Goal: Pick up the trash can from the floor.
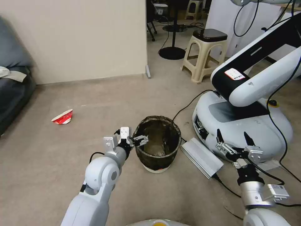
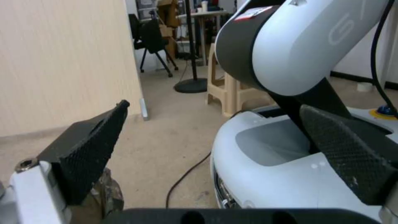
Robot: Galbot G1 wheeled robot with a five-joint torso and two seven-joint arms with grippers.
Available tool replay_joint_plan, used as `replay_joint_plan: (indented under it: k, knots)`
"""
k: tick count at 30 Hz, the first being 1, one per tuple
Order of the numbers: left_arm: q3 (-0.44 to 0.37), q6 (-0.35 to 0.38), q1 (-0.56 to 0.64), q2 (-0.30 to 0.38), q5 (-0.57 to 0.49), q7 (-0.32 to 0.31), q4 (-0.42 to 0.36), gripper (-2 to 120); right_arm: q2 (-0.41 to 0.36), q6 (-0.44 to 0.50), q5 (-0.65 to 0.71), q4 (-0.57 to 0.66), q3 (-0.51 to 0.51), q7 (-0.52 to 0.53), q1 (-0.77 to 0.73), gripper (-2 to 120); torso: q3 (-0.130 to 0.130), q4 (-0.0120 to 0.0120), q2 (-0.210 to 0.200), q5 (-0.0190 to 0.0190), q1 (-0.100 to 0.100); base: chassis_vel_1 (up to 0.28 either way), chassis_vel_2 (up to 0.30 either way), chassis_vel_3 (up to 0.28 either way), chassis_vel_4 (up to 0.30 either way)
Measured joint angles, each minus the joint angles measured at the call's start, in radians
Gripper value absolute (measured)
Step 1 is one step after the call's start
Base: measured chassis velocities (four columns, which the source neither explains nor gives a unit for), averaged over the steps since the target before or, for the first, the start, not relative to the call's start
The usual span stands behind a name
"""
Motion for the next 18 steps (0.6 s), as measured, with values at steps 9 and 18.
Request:
replay_joint_plan:
  k: [9,18]
  knots:
    - [0.03,0.008,-0.028,-0.019,0.094,-0.015,0.065,100,-0.003,0.002,0.001,-0.005,0.003,0.0,0.0,100,0.0,0.0,0.0,0.0,0.0,0.0,0.0,0.0,0.0]
    - [0.054,0.021,-0.046,-0.026,0.106,-0.042,0.104,100,-0.012,0.002,0.004,-0.011,0.005,0.002,0.005,100,0.0,0.0,0.0,0.0,0.0,0.0,0.0,0.0,0.0]
